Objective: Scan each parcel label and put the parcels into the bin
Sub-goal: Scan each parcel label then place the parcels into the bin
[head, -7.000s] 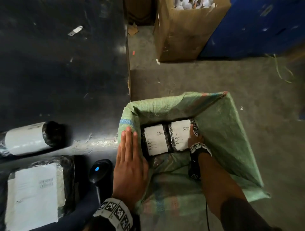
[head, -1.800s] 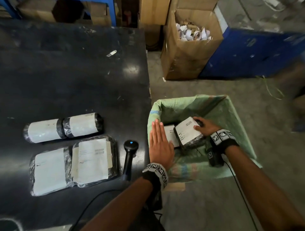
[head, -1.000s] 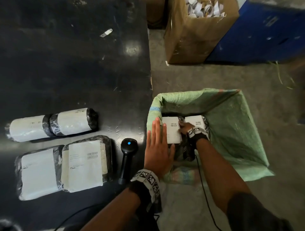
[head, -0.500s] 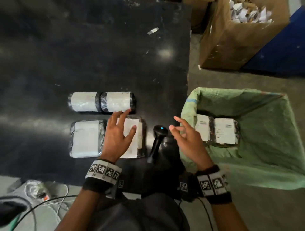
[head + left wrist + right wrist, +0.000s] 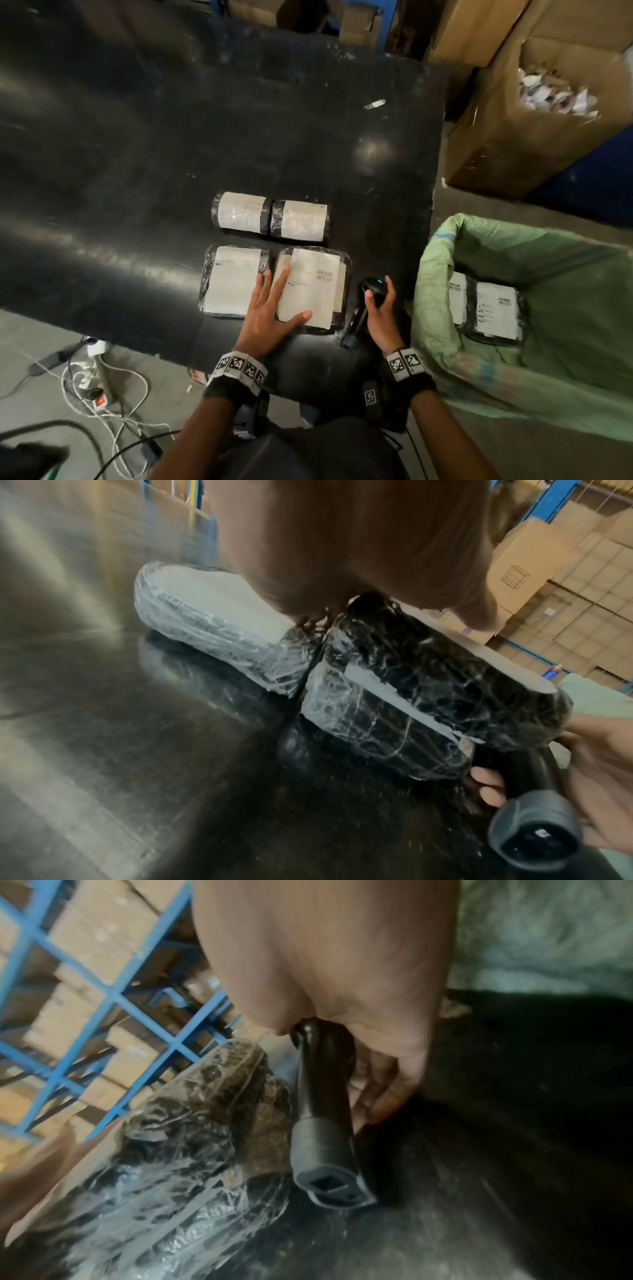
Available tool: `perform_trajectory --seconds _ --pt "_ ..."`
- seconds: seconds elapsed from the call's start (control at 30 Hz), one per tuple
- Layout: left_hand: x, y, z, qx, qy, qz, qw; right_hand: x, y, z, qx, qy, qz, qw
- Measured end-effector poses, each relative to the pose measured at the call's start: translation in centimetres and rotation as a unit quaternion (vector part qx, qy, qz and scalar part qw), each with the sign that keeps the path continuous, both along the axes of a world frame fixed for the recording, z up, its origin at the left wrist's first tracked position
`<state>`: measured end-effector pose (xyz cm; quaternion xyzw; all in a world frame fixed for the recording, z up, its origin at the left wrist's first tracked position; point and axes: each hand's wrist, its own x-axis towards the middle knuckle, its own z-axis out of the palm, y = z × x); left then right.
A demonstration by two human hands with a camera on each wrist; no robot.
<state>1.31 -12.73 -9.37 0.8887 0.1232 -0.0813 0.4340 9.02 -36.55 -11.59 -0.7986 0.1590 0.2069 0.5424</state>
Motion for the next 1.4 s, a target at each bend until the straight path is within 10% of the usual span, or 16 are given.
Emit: perform_trajectory --seconds 0.23,0.9,1.4 --pt "0.2 -0.5 0.5 -0.038 -0.016 0.017 0.999 -0.3 1.4 2.3 0.126 0.035 -0.098 0.987" --pt "2.2 -2.8 0.7 -0.122 -0.048 0.093 0.987 1.2 0.8 4.3 0.094 0.055 -0.116 0.987" --pt "5.3 -5.6 4.9 -0.08 -0.139 0.195 0.968 1.0 0.2 19.0 0.263 -0.105 -0.02 0.959"
